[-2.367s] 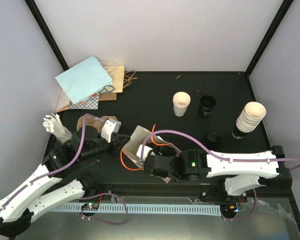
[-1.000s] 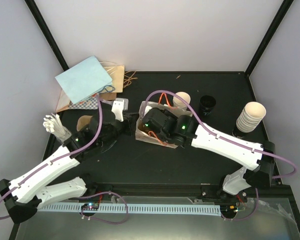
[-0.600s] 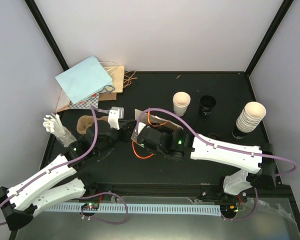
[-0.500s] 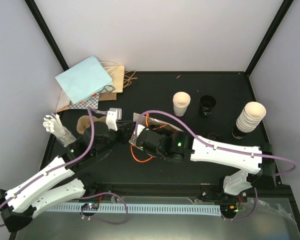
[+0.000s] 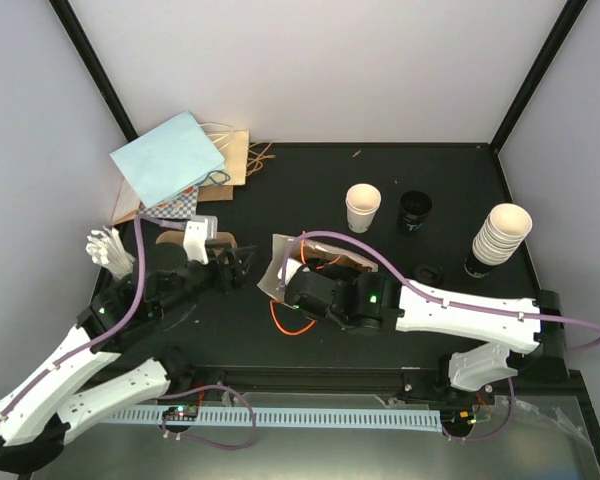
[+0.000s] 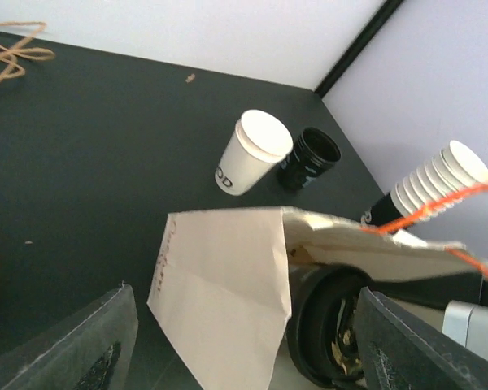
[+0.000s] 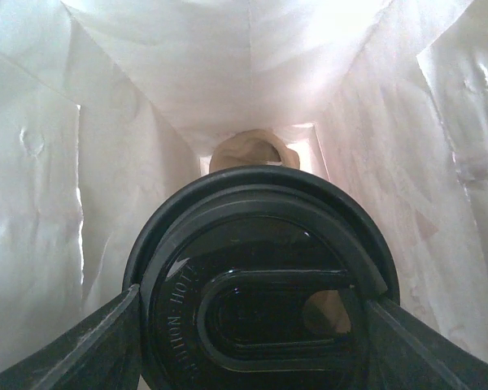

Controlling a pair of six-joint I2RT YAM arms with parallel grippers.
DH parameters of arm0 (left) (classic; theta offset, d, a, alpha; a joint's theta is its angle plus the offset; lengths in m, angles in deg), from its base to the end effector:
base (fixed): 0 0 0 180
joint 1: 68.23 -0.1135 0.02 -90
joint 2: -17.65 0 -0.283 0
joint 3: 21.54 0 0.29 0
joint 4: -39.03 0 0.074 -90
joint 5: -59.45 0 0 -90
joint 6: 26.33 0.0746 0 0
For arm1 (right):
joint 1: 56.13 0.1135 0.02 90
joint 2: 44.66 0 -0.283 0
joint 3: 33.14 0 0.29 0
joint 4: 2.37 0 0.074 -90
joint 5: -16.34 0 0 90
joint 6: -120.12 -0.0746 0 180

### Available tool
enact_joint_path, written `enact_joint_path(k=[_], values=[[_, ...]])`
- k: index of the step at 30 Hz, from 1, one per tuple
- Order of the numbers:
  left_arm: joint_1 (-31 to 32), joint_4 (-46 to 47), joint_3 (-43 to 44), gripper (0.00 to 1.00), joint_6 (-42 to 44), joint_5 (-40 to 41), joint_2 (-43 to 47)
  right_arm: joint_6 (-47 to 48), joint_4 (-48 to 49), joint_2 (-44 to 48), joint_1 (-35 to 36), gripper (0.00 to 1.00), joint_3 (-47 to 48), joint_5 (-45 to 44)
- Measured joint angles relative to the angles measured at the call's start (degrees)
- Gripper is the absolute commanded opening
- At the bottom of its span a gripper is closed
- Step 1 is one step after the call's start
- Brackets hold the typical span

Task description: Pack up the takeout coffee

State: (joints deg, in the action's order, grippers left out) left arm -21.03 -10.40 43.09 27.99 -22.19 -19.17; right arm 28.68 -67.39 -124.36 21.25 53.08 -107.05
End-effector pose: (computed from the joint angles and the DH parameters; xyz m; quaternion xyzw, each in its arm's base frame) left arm 0.1353 -0.1301 0.3639 0.0420 0.8249 -0.3257 0.4600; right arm 0.1119 0.3118 0.3087 -0.5057 0.7747 -0.0486 0.3764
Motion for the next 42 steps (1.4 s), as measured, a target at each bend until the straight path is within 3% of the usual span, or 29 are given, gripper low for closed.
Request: enact_joint_path(k=[6,12,19,33,42], values=[[-8.00,-6.51,10.58,0.98,3.06,-1.20,-5.01,0.02,-0.02,1.46,0.02,0.51,-0.96,0.37],[-20.37,-8.63,16.39,0.99,5.64,-7.04,-11.19,0.26,0.26,2.80,0.11,0.51,-2.16,1.49],[-29.81,-3.98,11.89,0.99,5.99,-17.55,-17.94,1.18,0.59,6.21,2.49,0.51,-4.66,3.67],[-30.38,9.51,7.34,0.98,5.75,-33.70,-35.76,0.22,-0.55,7.65,6.78,0.51,-7.45,3.21],[-26.40,14.51,9.01,0.87,5.07,-37.03,-48.89,-0.35,-1.14,7.67,6.82,0.51,-7.61,0.96]])
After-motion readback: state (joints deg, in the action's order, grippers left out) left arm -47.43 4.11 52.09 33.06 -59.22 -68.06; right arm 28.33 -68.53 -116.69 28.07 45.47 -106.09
